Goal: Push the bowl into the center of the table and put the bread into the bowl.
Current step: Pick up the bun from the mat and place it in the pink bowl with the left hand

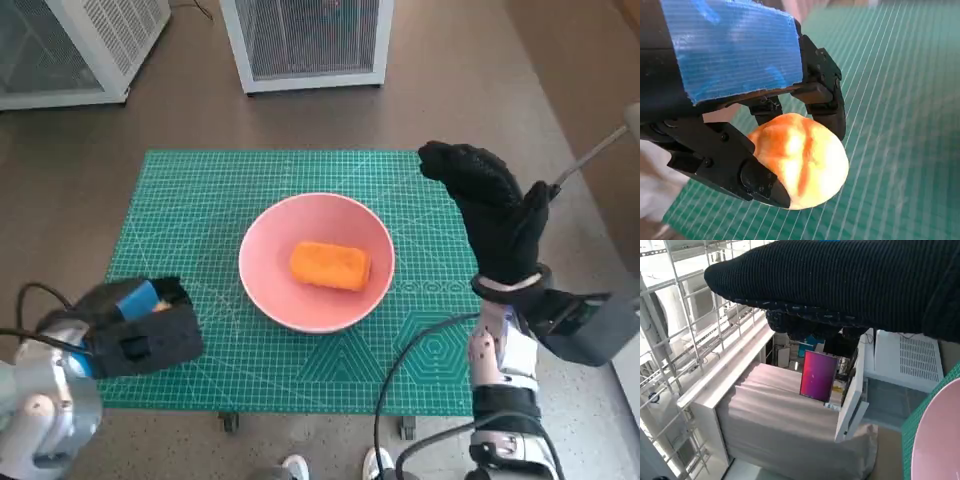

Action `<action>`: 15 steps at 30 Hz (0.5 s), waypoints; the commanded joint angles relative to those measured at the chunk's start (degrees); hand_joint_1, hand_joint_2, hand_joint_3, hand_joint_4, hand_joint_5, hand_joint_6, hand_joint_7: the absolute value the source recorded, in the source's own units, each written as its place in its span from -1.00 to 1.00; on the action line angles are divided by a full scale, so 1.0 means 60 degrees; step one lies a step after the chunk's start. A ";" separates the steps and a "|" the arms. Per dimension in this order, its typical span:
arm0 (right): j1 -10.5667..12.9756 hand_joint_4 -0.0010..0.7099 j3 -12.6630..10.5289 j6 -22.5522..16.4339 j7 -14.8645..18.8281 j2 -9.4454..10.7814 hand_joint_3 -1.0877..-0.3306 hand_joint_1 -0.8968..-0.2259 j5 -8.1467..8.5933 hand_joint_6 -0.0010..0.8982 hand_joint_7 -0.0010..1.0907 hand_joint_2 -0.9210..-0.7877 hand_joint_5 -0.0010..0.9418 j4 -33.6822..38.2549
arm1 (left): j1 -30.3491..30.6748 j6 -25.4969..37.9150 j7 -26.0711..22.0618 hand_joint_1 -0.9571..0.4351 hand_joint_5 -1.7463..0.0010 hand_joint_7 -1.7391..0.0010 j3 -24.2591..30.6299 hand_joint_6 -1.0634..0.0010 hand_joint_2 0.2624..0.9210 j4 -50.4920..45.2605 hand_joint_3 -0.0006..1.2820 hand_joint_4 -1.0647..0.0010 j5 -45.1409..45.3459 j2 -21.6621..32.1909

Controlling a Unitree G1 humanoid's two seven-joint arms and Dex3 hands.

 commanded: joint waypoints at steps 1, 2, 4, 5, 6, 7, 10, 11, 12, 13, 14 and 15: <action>0.0219 -0.30 -0.0018 0.0101 0.0098 -0.0078 0.14 -0.09 0.0010 -0.25 -0.99 -1.00 -0.99 0.0047 | -0.0212 0.0059 0.0002 0.38 -0.30 -0.39 0.0489 -0.21 0.99 -0.0700 -0.89 -0.25 -0.0143 0.0021; 0.0212 -0.30 -0.0027 0.0087 0.0109 -0.0088 0.14 -0.09 0.0010 -0.25 -0.99 -1.00 -0.99 0.0067 | -0.0294 0.0092 0.0021 0.38 -0.30 -0.39 0.0594 -0.21 0.99 -0.0910 -0.89 -0.25 -0.0156 -0.0013; 0.0199 -0.29 -0.0048 0.0063 0.0124 -0.0103 0.14 -0.08 0.0017 -0.25 -0.99 -1.00 -0.99 0.0119 | -0.0661 0.0104 0.0180 0.38 -0.32 -0.34 0.0897 -0.23 1.00 -0.1612 -0.91 -0.28 -0.0223 -0.0208; 0.0192 -0.29 -0.0058 0.0059 0.0131 -0.0108 0.14 -0.08 0.0023 -0.25 -0.99 -1.00 -0.99 0.0140 | -0.0789 0.0102 0.0236 0.38 -0.32 -0.31 0.0970 -0.24 0.99 -0.1816 -0.92 -0.31 -0.0244 -0.0280; 0.0188 -0.29 -0.0064 0.0059 0.0136 -0.0109 0.14 -0.07 0.0026 -0.25 -0.99 -1.00 -0.99 0.0151 | -0.0852 0.0099 0.0263 0.38 -0.31 -0.31 0.1006 -0.25 0.98 -0.1920 -0.92 -0.32 -0.0253 -0.0323; 0.0178 -0.29 -0.0074 0.0066 0.0149 -0.0112 0.14 -0.07 0.0041 -0.25 -0.99 -1.00 -0.99 0.0170 | -0.0957 0.0073 0.0300 0.38 -0.31 -0.29 0.1014 -0.25 0.98 -0.2013 -0.92 -0.34 -0.0256 -0.0381; 0.0159 -0.29 -0.0095 0.0086 0.0170 -0.0110 0.14 -0.07 0.0068 -0.25 -0.99 -1.00 -0.99 0.0204 | -0.1311 0.0007 0.0383 0.38 -0.30 -0.27 0.0977 -0.28 0.97 -0.2238 -0.93 -0.38 -0.0252 -0.0540; 0.0161 -0.29 -0.0093 0.0092 0.0168 -0.0102 0.13 -0.07 0.0069 -0.25 -0.99 -1.00 -0.99 0.0199 | -0.1431 -0.0005 0.0404 0.38 -0.29 -0.26 0.0933 -0.28 0.96 -0.2283 -0.94 -0.40 -0.0237 -0.0580; 0.0161 -0.29 -0.0092 0.0099 0.0166 -0.0092 0.13 -0.07 0.0071 -0.25 -0.99 -1.00 -0.99 0.0198 | -0.1603 -0.0035 0.0437 0.38 -0.29 -0.25 0.0830 -0.29 0.96 -0.2312 -0.94 -0.40 -0.0206 -0.0645; 0.0162 -0.29 -0.0090 0.0103 0.0164 -0.0083 0.13 -0.07 0.0071 -0.25 -0.99 -1.00 -0.99 0.0196 | -0.1726 -0.0056 0.0461 0.38 -0.29 -0.24 0.0757 -0.29 0.96 -0.2331 -0.94 -0.41 -0.0185 -0.0691; 0.0164 -0.29 -0.0085 0.0091 0.0158 -0.0073 0.13 -0.07 0.0059 -0.25 -0.99 -1.00 -0.99 0.0197 | -0.1875 -0.0120 0.0500 0.38 -0.29 -0.24 0.0644 -0.30 0.96 -0.2343 -0.94 -0.41 -0.0167 -0.0758; 0.0164 -0.29 -0.0082 0.0081 0.0156 -0.0068 0.13 -0.07 0.0051 -0.25 -0.99 -1.00 -0.99 0.0200 | -0.1961 -0.0161 0.0523 0.38 -0.29 -0.22 0.0574 -0.31 0.95 -0.2344 -0.95 -0.43 -0.0154 -0.0802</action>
